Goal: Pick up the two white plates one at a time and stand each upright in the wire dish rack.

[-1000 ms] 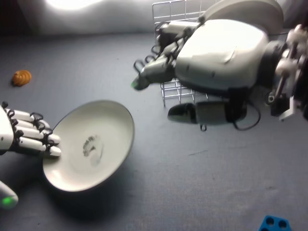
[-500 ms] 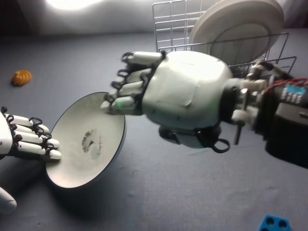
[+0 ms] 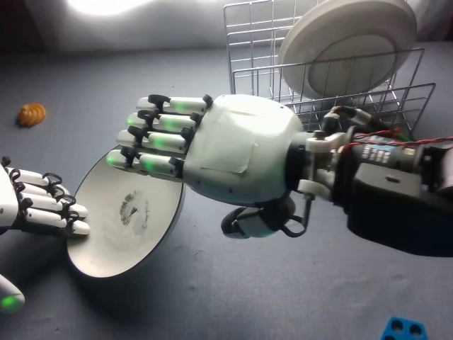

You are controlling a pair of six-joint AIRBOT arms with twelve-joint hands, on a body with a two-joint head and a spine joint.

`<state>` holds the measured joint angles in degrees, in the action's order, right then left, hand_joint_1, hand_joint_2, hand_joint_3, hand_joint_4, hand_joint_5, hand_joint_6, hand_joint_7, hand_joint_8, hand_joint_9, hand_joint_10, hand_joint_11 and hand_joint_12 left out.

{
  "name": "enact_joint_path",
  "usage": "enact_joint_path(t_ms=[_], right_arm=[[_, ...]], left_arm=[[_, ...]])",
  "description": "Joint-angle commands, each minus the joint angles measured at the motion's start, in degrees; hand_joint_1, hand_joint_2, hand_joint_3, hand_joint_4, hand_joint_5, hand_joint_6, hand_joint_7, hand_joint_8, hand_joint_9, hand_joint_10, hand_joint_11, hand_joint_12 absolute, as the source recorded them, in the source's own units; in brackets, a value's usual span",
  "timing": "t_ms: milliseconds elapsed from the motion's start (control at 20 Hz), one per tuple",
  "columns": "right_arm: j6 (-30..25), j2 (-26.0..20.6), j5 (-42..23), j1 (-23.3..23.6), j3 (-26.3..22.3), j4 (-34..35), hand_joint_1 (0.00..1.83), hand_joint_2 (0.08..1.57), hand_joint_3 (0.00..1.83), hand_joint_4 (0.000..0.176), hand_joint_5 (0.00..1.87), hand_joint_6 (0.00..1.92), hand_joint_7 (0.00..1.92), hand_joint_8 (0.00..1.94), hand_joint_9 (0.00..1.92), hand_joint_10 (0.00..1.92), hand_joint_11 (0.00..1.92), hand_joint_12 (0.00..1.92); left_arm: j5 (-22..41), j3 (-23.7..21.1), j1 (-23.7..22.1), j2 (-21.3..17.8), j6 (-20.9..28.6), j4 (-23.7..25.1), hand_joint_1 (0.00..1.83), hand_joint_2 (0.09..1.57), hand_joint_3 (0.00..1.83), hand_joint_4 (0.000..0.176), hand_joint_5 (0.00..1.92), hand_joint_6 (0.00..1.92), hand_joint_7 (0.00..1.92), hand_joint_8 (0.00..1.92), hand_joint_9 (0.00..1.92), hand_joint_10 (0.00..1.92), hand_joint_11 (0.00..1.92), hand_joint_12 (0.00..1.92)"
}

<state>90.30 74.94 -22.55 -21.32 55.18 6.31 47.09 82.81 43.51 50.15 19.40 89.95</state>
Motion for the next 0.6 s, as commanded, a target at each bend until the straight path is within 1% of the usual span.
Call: enact_joint_path(t_ms=[0,100,150,250,300,350,550], right_arm=[[0.64,0.45,-6.13,0.08,0.21,-0.82,1.04,0.91,0.0,0.0,0.0,0.0,0.0,0.0,0.0,0.0,0.0,0.0],[1.65,1.88,-6.13,-0.43,1.39,-0.84,1.1,0.96,0.0,0.0,0.0,0.0,0.0,0.0,0.0,0.0,0.0,0.0],[2.07,2.85,-6.14,-0.6,2.28,-0.84,1.13,0.96,0.0,0.0,0.0,0.0,0.0,0.0,0.0,0.0,0.0,0.0],[2.51,4.64,-6.14,-0.74,4.12,-0.84,1.12,0.95,0.0,0.0,0.0,0.0,0.0,0.0,0.0,0.0,0.0,0.0],[2.83,5.51,-6.14,-0.83,5.07,-0.85,1.14,0.97,0.0,0.0,0.0,0.0,0.0,0.0,0.0,0.0,0.0,0.0],[3.08,6.54,-6.14,-0.93,6.15,-0.86,1.18,0.98,0.0,0.0,0.0,0.0,0.0,0.0,0.0,0.0,0.0,0.0],[3.14,9.94,-6.43,-0.98,9.55,-1.06,1.26,0.99,0.0,0.0,0.0,0.0,0.0,0.0,0.0,0.0,0.0,0.0]], left_arm=[[2.32,-0.34,0.42,1.17,0.16,1.05,0.0,1.07,0.0,0.0,0.15,0.0,0.13,0.0,0.1,0.0,0.0,0.2],[2.32,-0.18,0.42,1.27,0.16,1.05,0.0,1.07,0.0,0.0,0.18,0.01,0.16,0.01,0.12,0.01,0.0,0.26],[2.32,-0.1,0.42,1.32,0.16,1.05,0.0,1.07,0.0,0.0,0.19,0.01,0.18,0.01,0.13,0.01,0.0,0.27],[2.32,0.02,0.42,1.37,0.16,1.05,0.0,1.06,0.0,0.0,0.14,0.0,0.12,0.0,0.09,0.0,0.0,0.2],[2.32,0.06,0.42,1.39,0.16,1.05,0.0,1.06,0.0,0.0,0.16,0.0,0.14,0.01,0.11,0.01,0.0,0.24],[2.32,0.06,0.42,1.4,0.16,1.05,0.0,1.06,0.0,0.0,0.14,0.0,0.13,0.0,0.1,0.0,0.0,0.19],[2.32,0.15,0.42,1.59,0.16,1.04,0.0,1.07,0.0,0.0,0.16,0.0,0.14,0.0,0.11,0.0,0.0,0.24]])
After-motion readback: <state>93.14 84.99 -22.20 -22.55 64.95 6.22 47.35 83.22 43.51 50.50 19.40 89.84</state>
